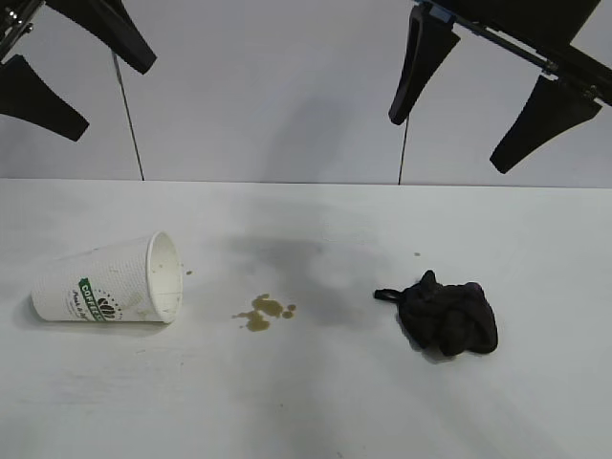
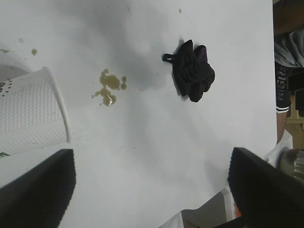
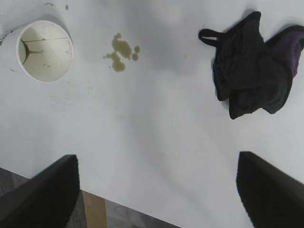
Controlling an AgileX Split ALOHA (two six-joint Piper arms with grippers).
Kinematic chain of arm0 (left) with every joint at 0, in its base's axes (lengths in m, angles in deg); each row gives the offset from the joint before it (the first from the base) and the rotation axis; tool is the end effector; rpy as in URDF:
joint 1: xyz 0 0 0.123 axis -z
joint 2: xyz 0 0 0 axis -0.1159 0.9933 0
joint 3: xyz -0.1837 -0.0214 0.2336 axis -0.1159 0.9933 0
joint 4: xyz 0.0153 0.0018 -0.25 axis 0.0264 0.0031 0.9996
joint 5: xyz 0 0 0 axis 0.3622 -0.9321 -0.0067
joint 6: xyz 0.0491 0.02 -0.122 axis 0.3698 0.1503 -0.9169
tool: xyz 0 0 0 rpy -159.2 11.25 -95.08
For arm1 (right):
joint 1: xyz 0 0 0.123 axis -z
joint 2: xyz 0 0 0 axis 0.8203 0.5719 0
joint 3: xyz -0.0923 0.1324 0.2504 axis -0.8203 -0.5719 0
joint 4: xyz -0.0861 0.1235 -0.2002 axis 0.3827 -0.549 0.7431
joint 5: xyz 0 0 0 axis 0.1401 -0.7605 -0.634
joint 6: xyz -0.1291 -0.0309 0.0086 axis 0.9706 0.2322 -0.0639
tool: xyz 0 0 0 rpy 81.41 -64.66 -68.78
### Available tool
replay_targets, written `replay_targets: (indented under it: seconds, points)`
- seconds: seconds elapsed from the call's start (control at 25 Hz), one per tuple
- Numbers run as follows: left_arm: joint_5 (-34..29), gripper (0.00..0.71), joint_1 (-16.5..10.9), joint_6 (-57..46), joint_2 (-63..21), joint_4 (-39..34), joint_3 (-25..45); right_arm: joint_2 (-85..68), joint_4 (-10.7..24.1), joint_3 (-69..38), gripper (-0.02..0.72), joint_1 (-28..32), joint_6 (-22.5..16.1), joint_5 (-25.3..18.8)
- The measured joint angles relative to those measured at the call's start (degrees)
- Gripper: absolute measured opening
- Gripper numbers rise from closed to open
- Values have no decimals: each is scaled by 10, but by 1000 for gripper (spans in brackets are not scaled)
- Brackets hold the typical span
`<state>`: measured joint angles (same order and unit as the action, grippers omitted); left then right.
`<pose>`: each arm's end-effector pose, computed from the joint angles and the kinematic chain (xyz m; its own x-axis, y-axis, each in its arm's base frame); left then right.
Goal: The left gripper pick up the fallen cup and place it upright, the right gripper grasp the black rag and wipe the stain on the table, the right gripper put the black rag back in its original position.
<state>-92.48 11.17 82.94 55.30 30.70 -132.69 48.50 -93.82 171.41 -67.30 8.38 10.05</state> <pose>0.3543 -0.1155 0.2722 -0.9561 0.0769 -0.2829 0.2455 0.7373 -0.6294 0.3421 0.1224 0.2715 -0.9890 0.0267 -0.1452 -0.0332 0.9181 0.3949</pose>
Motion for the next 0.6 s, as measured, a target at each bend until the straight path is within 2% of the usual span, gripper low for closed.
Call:
replay_targets:
  seconds: [0.2,0.36,0.6]
  points:
    - [5,630,0,0,0,0,0,0,0,0,622,0,0,7]
    - [42,630,0,0,0,4,0,0,0,0,622,0,0,7]
    - [77,630,0,10,0,49,0,0,0,0,622,0,0,8]
